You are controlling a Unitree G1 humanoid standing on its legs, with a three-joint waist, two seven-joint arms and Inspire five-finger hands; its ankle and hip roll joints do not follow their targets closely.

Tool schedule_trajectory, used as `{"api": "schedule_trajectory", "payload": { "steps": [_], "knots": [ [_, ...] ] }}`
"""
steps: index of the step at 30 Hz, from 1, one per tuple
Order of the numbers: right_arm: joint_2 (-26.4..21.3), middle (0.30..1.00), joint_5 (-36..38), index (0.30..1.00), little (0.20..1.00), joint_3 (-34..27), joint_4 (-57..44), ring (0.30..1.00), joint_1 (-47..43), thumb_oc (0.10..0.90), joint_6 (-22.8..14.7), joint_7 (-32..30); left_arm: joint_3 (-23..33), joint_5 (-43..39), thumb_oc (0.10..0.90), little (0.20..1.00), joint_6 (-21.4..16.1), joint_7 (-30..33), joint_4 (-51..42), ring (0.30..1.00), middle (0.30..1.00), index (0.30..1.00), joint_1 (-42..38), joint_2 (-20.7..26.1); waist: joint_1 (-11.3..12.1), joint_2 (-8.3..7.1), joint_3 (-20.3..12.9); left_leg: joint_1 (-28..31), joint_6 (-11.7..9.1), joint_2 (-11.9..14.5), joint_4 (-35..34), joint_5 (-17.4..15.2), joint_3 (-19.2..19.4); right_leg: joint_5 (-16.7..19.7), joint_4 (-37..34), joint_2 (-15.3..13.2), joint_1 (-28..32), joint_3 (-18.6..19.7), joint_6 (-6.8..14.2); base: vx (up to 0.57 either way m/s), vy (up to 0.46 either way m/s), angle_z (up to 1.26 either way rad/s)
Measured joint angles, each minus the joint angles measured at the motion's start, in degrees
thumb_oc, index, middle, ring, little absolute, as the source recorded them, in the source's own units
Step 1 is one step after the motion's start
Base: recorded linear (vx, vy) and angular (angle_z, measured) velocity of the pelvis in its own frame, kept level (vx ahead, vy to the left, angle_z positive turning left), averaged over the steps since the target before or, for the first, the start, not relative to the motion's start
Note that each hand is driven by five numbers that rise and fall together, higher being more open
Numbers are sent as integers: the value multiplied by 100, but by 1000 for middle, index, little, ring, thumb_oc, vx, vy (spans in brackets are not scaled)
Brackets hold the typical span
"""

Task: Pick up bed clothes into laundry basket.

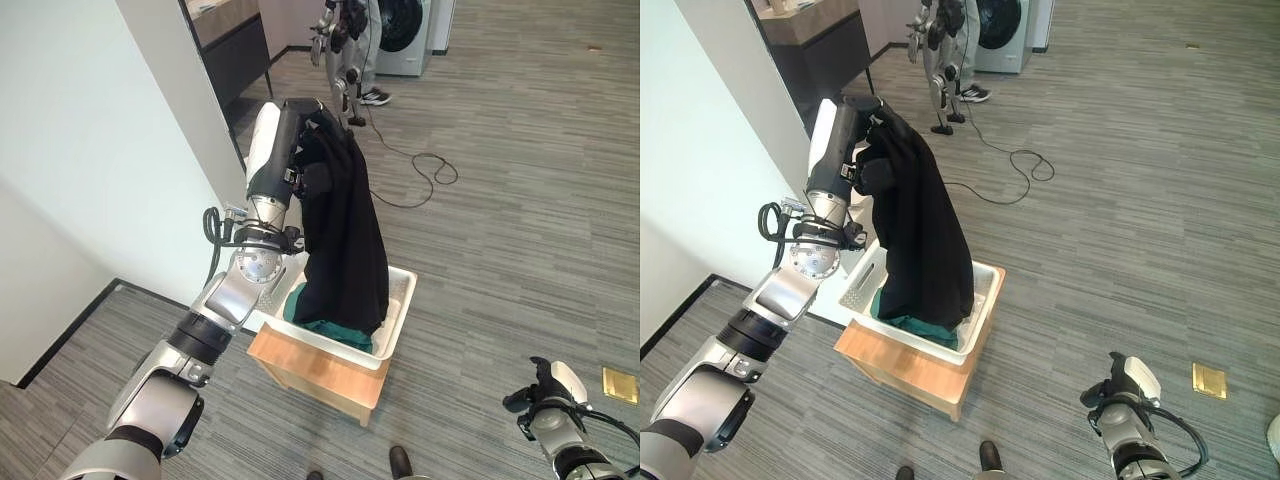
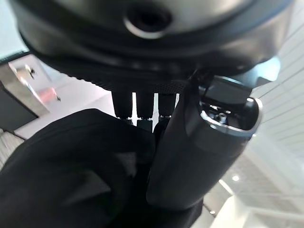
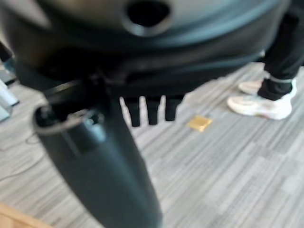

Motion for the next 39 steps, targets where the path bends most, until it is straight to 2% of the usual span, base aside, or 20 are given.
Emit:
{"api": "schedule_trajectory", "payload": {
  "steps": [6, 11, 12, 14, 16, 22, 29, 32, 35, 37, 39],
  "knots": [
    [-12, 900, 173, 900, 900, 181, 11, 900, -469, 800, -104, 0, -557, 651, 400, 300, 199, 68, 1505, 300, 300, 300, -420, 1, -111, -93, 59, -393, -17, -13, 0, 47, 22, 87, 29, 18, -403, 4, -6, -64, 6, -2],
    [-27, 900, 223, 900, 900, 232, 297, 900, -617, 800, -174, 15, -605, 662, 400, 300, 421, 40, 2259, 300, 300, 300, -412, -15, -140, -259, 165, -494, -23, 23, 0, 61, 58, 106, 30, 53, -513, -52, -10, -21, 6, 0],
    [-55, 900, 235, 900, 900, 241, 412, 900, -635, 800, -177, 22, -608, 697, 800, 900, 428, 38, 2372, 900, 900, 900, -410, -27, -150, -290, 184, -493, -23, 29, 0, 61, 60, 106, 31, 55, -507, -116, -10, -18, 10, 7],
    [-130, 900, 312, 900, 900, 459, 467, 900, -717, 800, -149, 73, -634, 744, 800, 900, 422, -15, 2689, 900, 900, 900, -369, -107, -107, -347, 218, -470, -23, 34, 0, 61, 70, 106, 30, 55, -474, -156, -11, -9, 7, 2],
    [-120, 900, 305, 900, 900, 661, 419, 900, -871, 800, -108, 103, -635, 762, 800, 900, 567, -65, 2886, 900, 900, 900, -314, -161, -147, -395, 246, -448, -24, 32, -1, 62, 76, 107, 29, 57, -457, -158, -12, 0, 0, 0],
    [-122, 900, 178, 900, 900, 511, -132, 900, -919, 800, -181, 94, -606, 1049, 800, 900, 564, -73, 2800, 900, 900, 900, 371, -380, -103, -415, 258, -400, -25, 29, -2, 61, 74, 107, 28, 53, -400, -168, -12, 0, 0, 0],
    [-164, 900, 111, 900, 900, 160, -1018, 900, -885, 800, -141, -87, -512, 1145, 800, 900, 581, -79, 2152, 900, 900, 900, 655, -306, -122, -409, 259, -305, -25, 41, -3, 61, 109, 120, 27, 60, -327, -148, -30, 1, 9, -2],
    [-362, 900, -189, 900, 900, 177, -1585, 900, -968, 800, -81, -196, -372, 1131, 800, 900, 557, -161, 1575, 900, 900, 900, 649, -220, -122, -393, 260, -264, -24, 45, -3, 61, 129, 124, 27, 62, -285, -141, -37, 17, 2, -2],
    [-742, 900, -267, 900, 900, 313, -1612, 900, -1555, 800, 25, -219, -374, 959, 800, 900, 558, -178, 1535, 900, 900, 900, 401, -140, -145, -325, 263, -254, -28, 31, -5, 64, 142, 135, 23, 57, -286, -131, -36, 23, -3, -1],
    [-1277, 900, -248, 900, 900, 964, -1469, 900, -2569, 800, 171, -194, -381, 679, 800, 900, 568, -185, 1591, 900, 900, 900, -41, 54, -129, -263, 260, -230, -45, 37, -2, 83, 140, 155, 28, 52, -261, -133, -43, -22, -5, 1],
    [-1595, 900, -244, 900, 900, 1306, -1347, 900, -3559, 800, 176, -244, -376, 583, 800, 900, 557, -162, 1597, 900, 900, 900, -511, 178, -68, -192, 260, -212, -49, 66, -3, 89, 133, 156, 22, 59, -231, -154, -45, 37, -41, 1]
  ]
}}
